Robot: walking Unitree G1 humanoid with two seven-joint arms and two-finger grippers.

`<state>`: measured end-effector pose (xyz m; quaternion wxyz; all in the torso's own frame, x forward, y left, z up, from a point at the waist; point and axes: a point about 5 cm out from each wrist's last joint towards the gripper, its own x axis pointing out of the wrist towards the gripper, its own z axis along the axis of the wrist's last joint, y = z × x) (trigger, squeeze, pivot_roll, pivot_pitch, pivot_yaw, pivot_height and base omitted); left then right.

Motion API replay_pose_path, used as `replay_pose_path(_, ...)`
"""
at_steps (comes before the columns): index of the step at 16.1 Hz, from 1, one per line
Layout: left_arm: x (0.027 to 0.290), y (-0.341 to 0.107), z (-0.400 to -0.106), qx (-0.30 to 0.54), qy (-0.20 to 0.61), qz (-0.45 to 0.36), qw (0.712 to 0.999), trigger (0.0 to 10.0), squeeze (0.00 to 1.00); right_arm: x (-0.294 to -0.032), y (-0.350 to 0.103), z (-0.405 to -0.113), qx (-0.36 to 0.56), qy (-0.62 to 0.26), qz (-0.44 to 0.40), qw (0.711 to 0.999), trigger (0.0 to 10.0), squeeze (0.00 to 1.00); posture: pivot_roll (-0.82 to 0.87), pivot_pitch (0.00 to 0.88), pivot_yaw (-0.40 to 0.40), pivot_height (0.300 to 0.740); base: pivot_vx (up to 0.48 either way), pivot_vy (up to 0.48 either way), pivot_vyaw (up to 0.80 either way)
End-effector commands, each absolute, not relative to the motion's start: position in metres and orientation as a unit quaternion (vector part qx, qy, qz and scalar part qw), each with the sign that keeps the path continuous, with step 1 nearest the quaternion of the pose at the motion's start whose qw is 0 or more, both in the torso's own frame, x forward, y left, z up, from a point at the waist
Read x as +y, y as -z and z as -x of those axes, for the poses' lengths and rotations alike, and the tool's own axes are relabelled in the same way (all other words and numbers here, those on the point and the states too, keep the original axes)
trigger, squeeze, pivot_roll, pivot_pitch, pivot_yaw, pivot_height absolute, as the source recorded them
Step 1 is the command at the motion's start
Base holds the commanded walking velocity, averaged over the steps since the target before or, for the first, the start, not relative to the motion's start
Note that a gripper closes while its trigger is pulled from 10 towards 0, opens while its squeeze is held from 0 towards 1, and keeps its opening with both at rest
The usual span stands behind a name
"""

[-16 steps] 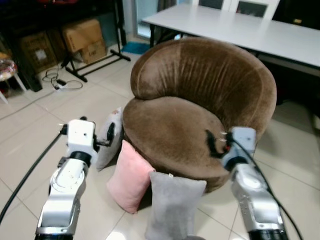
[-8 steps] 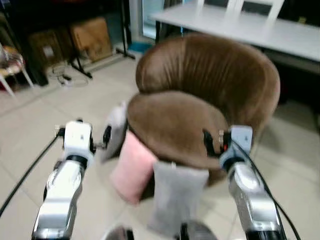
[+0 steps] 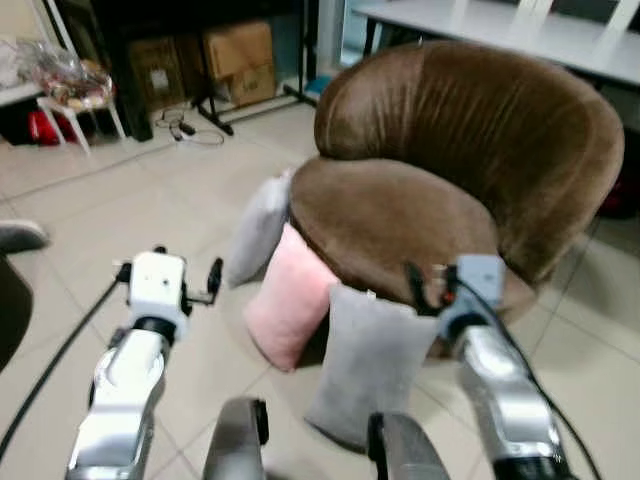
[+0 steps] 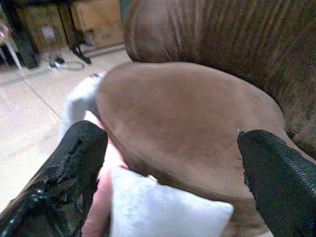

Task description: Move the pillow to the sofa from floor

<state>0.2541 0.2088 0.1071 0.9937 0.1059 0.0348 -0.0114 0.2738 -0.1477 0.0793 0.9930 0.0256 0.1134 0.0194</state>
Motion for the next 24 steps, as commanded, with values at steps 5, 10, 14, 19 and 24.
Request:
replay_pose_path(5,0.2048,-0.1157,-0.2588,0.013,0.026,-0.102,0.994,10.0,0.00,-0.1550,-0.0819,-0.2780,0.107,-0.009,-0.014,0.994,10.0,0.00,-0.10,0.000,-0.023,0.620,0.302,0.000,0.00)
replay_pose_path(10,0.2053,-0.1179,-0.2630,0.008,0.026,-0.102,0.994,10.0,0.00,-0.1546,-0.0820,-0.2823,0.105,-0.009,-0.011,0.994,10.0,0.00,-0.10,0.000,-0.020,0.620,0.349,0.000,0.00)
replay_pose_path(14,0.2057,-0.1184,-0.2647,0.007,0.028,-0.102,0.994,10.0,0.00,-0.1539,-0.0800,-0.2812,0.106,-0.010,-0.009,0.994,10.0,0.00,-0.10,0.000,-0.020,0.620,0.355,0.000,0.00)
replay_pose_path(19,0.2072,-0.1198,-0.2654,0.004,0.025,-0.103,0.994,10.0,0.00,-0.1541,-0.0804,-0.2845,0.105,-0.014,-0.007,0.994,10.0,0.00,-0.09,0.000,-0.031,0.620,0.354,0.000,0.00)
replay_pose_path(24,0.2089,-0.1191,-0.2658,0.004,0.012,-0.116,0.993,10.0,0.00,-0.1522,-0.0786,-0.2857,0.111,-0.022,-0.011,0.994,10.0,0.00,-0.08,0.000,-0.033,0.620,0.266,0.000,0.00)
